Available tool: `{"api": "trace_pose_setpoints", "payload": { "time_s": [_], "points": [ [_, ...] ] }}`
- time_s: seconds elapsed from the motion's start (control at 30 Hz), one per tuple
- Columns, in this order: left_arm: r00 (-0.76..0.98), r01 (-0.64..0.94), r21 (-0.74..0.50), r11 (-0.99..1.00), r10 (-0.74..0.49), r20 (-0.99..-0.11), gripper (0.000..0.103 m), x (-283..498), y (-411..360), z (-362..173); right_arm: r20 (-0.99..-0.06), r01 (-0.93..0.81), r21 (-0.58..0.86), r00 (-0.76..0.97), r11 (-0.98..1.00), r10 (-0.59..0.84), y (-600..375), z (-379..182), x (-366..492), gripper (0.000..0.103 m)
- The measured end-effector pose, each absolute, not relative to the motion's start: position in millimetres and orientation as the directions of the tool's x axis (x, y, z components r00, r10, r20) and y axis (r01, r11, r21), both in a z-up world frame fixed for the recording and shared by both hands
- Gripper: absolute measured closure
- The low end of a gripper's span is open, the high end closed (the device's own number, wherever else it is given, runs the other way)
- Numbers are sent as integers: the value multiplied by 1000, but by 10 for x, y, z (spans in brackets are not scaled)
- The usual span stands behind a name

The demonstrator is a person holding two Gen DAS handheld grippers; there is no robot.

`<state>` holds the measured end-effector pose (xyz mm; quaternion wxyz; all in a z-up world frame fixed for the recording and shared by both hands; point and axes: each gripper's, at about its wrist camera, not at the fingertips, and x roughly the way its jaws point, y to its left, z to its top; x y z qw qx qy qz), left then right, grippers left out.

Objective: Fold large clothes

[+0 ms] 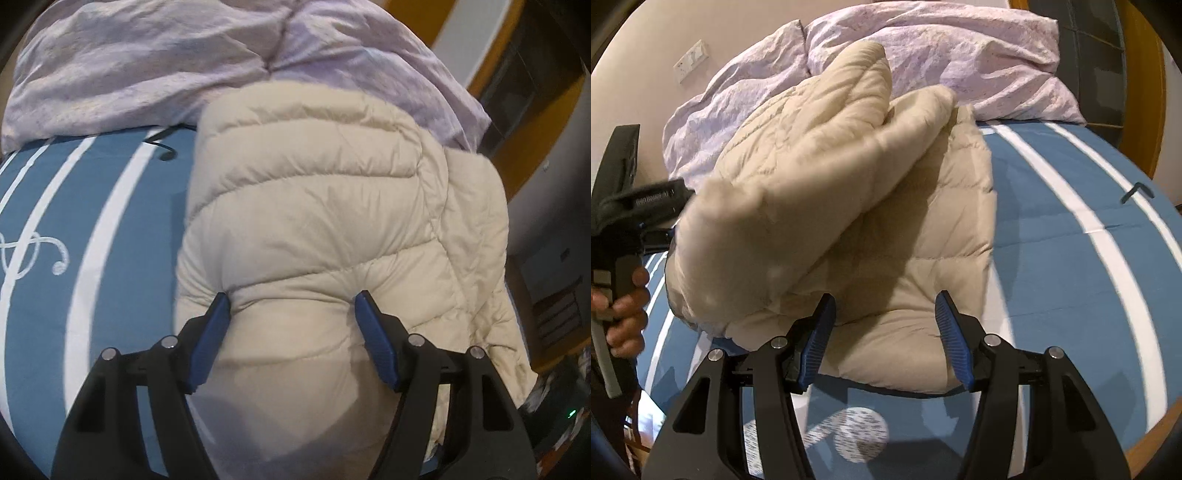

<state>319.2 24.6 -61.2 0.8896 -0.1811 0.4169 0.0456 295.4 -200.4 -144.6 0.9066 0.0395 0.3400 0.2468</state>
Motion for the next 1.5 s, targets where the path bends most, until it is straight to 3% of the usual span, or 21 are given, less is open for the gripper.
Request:
{"api": "trace_pose_setpoints", "payload": {
  "time_s": [0.1,0.27,0.57,0.7,0.83,0.93,1.2,1.5],
  "points": [
    [645,-223,-277,935,-72,-761,33,3224,181,-638,-593,-364,230,683,902,427,-2208,-1366,3011,45],
    [642,-229,-288,930,-78,-763,33,3237,197,-660,-564,-294,263,726,919,393,-2505,-1096,3183,61],
    [636,-233,-272,934,-66,-769,31,3241,165,-651,-480,-449,285,698,847,532,-2002,-574,3212,70],
    [636,-226,-263,938,-62,-769,31,3230,144,-644,-529,-488,240,659,839,534,-1687,-669,3261,73],
    [639,-219,-275,936,-75,-765,30,3209,167,-645,-619,-429,186,648,884,445,-1625,-974,3382,80],
    [647,-204,-296,933,-98,-756,30,3192,177,-629,-649,-392,220,625,893,435,-1749,-1199,3479,83],
    [680,-139,-324,936,-148,-719,30,3142,102,-427,-686,-325,244,608,914,399,-1986,-1426,3530,84],
    [713,-169,-165,972,5,-701,29,3315,224,-140,-622,-344,274,648,898,438,-2026,-947,3453,79]
  ]
}}
